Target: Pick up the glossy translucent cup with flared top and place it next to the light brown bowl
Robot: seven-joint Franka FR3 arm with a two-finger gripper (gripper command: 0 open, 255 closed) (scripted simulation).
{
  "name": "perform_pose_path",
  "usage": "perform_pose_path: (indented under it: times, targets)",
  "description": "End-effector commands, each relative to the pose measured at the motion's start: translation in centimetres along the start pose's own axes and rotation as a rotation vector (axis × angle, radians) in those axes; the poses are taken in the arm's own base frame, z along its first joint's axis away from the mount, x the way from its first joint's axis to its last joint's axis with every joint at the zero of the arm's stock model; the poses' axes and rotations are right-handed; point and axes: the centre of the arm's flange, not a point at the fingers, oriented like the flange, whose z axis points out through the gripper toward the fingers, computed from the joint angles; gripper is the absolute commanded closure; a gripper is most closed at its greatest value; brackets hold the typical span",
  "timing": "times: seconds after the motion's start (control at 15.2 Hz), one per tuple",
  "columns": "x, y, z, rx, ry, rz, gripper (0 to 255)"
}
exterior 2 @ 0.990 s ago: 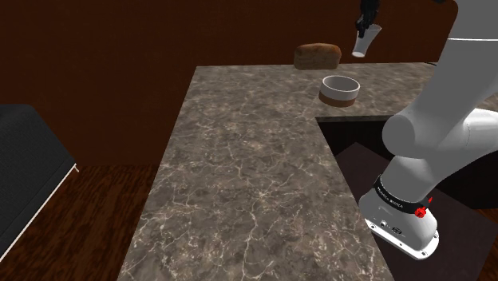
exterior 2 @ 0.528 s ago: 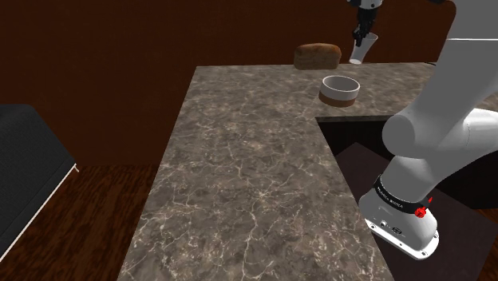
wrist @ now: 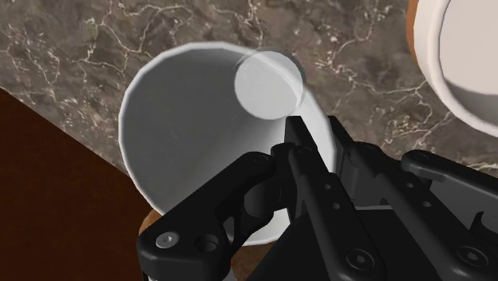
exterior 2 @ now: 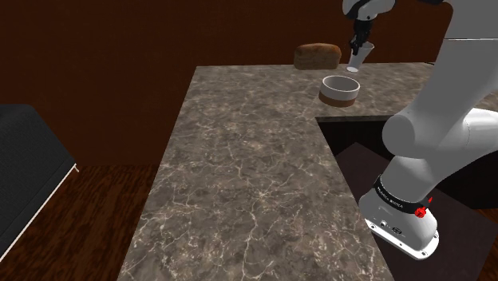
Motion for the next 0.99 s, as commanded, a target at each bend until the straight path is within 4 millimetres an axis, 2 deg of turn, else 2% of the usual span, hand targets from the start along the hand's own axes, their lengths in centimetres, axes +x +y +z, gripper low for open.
perform_pose_path:
  times: [0.0, 0.66, 0.92]
  targets:
    - [-0.2, -0.2, 1.1, -0.001, 0.001, 0.000, 255]
    - [-0.5, -1.7, 6.1, -0.001, 0.001, 0.000, 255]
    - [-0.5, -1.7, 6.1, -0.001, 0.001, 0.000, 255]
